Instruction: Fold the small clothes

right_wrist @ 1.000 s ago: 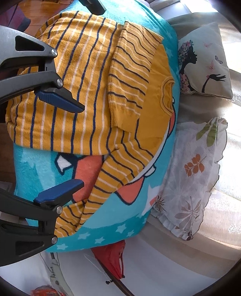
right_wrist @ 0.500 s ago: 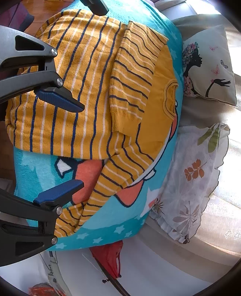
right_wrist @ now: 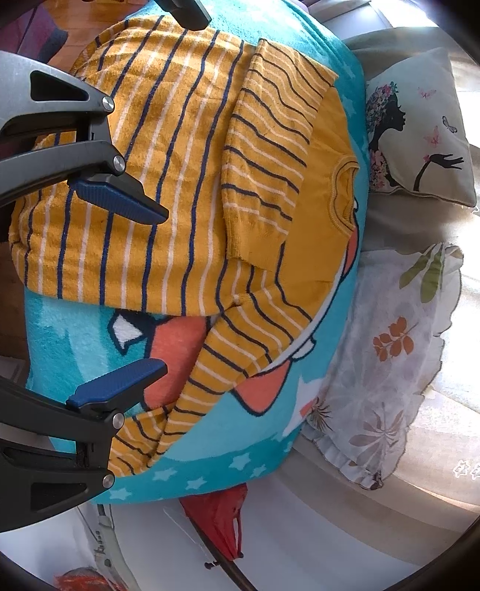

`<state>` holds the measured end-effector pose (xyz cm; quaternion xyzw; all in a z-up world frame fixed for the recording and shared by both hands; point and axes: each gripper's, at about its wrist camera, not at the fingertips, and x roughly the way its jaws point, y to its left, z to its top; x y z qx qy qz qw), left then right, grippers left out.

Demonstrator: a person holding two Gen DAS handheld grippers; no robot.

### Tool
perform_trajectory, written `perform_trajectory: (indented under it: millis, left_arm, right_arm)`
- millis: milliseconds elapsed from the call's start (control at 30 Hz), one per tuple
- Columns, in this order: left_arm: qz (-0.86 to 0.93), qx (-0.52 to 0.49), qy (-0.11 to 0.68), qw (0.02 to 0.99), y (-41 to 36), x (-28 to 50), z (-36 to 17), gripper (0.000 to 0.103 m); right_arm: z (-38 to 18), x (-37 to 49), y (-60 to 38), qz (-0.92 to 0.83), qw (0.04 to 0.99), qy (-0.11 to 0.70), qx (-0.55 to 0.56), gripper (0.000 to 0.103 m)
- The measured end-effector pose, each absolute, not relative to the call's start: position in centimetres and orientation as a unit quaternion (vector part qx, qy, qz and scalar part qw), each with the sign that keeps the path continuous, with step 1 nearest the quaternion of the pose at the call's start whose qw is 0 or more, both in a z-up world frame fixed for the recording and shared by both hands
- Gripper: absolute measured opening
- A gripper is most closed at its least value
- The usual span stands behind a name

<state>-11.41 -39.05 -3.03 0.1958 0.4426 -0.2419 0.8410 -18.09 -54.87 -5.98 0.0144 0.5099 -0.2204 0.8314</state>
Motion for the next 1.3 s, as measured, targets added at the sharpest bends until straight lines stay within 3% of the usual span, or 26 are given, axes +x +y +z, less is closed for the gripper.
perform_trajectory:
  millis: [1300]
  left_arm:
    - [-0.204, 0.13, 0.495, 0.835, -34.1, -7.0, -4.8, 0.084]
  right_arm:
    - [-7.6, -14.8, -49.9, -0.178, 0.816, 0.55, -0.011, 0.079]
